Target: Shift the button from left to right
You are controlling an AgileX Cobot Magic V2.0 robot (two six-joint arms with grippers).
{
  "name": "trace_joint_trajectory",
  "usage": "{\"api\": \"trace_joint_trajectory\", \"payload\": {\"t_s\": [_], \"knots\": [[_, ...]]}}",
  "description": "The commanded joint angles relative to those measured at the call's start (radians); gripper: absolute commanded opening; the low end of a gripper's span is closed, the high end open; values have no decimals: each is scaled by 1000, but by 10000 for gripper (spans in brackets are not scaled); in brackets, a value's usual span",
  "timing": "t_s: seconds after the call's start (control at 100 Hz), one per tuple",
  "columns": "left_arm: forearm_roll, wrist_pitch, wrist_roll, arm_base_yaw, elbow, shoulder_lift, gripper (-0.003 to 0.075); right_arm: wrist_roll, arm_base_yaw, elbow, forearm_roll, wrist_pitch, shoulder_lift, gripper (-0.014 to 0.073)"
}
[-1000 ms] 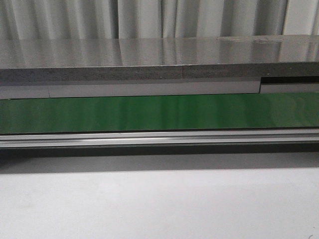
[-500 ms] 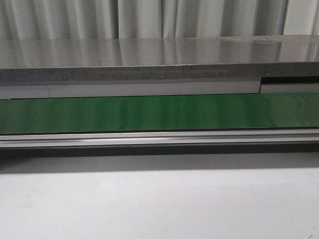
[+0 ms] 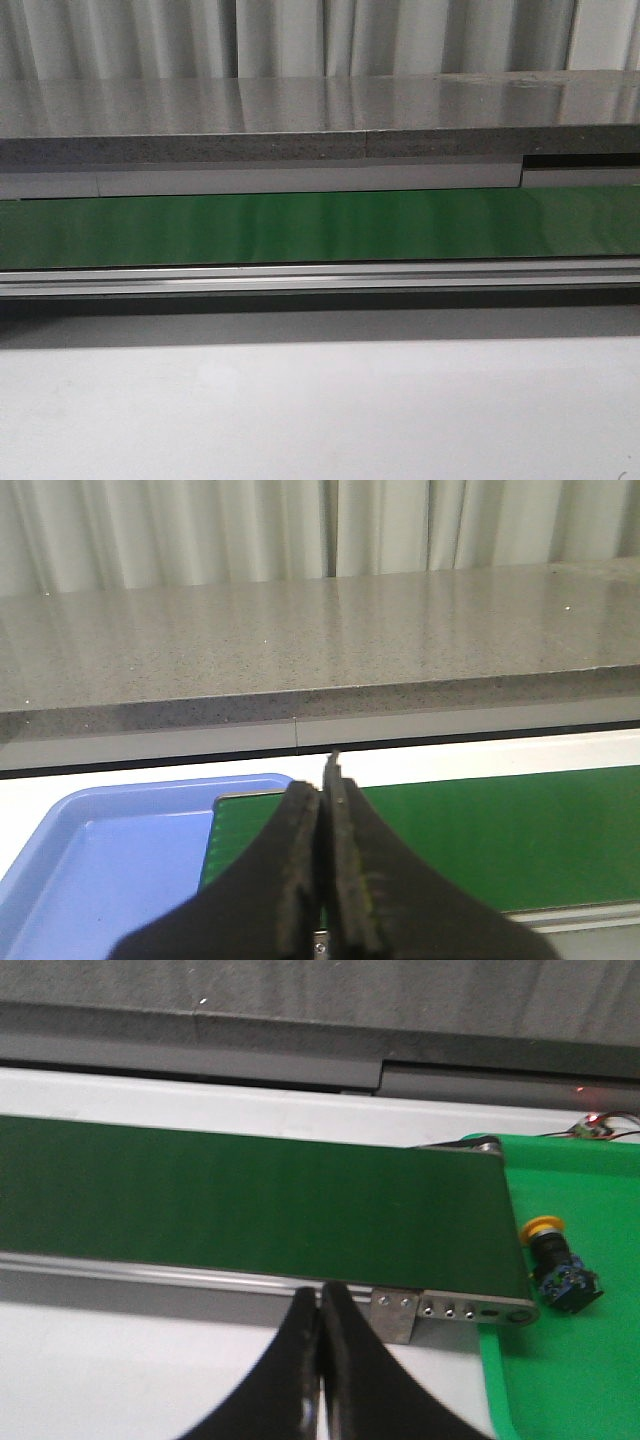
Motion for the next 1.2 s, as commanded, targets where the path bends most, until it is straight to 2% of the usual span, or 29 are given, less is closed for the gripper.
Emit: {"api": "trace_joint_trajectory", "payload": {"t_s": [0.0,0.24,0.57,1.19], "knots": [[-11,-84,-1,-7,-26,11,-20,118,11,4,-97,-142,-26,-67],[-11,-84,-1,-7,-26,11,-20,141,11,211,-104,-373,-183,-67],[-11,-84,-1,-7,-26,11,-20,144,8,413,-87,-394,-422,-67],[-11,-84,-1,-7,-26,11,-20,145,7,547,-67,-534,-413,-67]]}}
